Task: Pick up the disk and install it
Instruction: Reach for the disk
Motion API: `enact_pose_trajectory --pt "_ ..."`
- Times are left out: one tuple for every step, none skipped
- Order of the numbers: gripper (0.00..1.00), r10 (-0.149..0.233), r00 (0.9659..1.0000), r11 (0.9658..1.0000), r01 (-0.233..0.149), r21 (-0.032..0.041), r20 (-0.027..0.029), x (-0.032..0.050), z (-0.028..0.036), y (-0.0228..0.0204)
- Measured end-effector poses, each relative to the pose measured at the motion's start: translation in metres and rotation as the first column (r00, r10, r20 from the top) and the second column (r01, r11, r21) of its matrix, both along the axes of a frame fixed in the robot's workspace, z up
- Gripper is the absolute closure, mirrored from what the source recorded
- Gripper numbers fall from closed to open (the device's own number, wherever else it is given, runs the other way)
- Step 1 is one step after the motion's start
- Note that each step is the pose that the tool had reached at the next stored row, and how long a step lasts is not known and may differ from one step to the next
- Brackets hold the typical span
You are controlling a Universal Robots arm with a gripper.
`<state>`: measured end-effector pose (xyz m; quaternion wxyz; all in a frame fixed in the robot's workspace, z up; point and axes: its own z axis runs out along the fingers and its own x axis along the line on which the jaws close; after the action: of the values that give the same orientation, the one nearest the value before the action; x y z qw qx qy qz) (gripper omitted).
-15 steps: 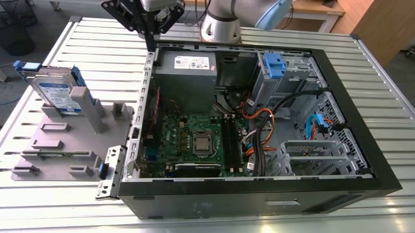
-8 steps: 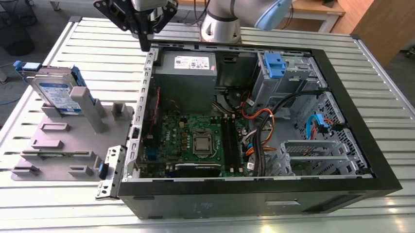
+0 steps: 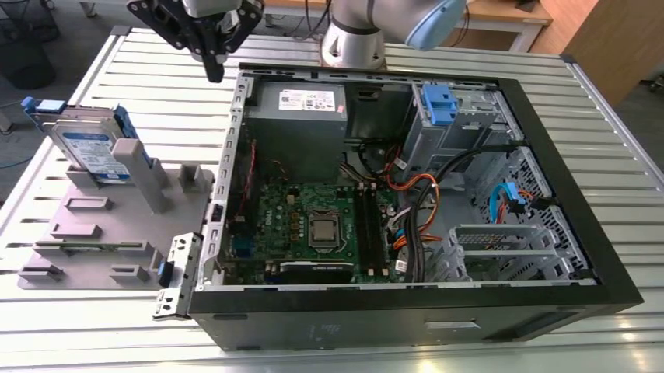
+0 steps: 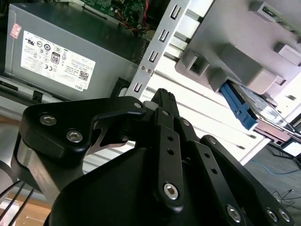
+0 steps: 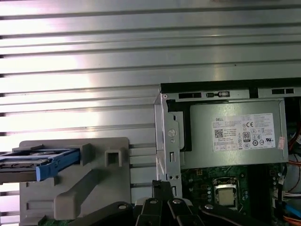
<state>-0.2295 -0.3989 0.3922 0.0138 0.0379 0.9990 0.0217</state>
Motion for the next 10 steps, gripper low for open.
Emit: enact_pose_trajectory --pt "0.89 0.000 1.0000 1.0000 0.000 -0.0001 -0.0001 -0.0029 -0.0001 0.0000" --pt "0.89 0.000 1.0000 1.0000 0.000 0.0000 0.0000 -0.0058 -0.0002 0.0000" --pt "0.89 0.000 1.0000 1.0000 0.000 0.0000 0.0000 -0.0085 -0.0004 0.0000" --pt "0.89 0.000 1.0000 1.0000 0.000 0.0000 0.0000 -0.0116 -0.0005 0.0000" --pt "0.89 0.000 1.0000 1.0000 0.000 0.0000 0.0000 -0.0146 -0.0007 0.0000" --pt "0.89 0.000 1.0000 1.0000 0.000 0.0000 0.0001 -0.0177 -0.0009 0.0000" --pt "0.89 0.000 1.0000 1.0000 0.000 0.0001 0.0000 -0.0205 -0.0010 0.0000" --pt "0.89 0.000 1.0000 1.0000 0.000 0.0000 0.0001 -0.0234 -0.0011 0.0000" --pt "0.89 0.000 1.0000 1.0000 0.000 0.0000 0.0000 -0.0262 -0.0012 0.0000" --pt "0.89 0.000 1.0000 1.0000 0.000 0.0000 0.0000 -0.0291 -0.0013 0.0000"
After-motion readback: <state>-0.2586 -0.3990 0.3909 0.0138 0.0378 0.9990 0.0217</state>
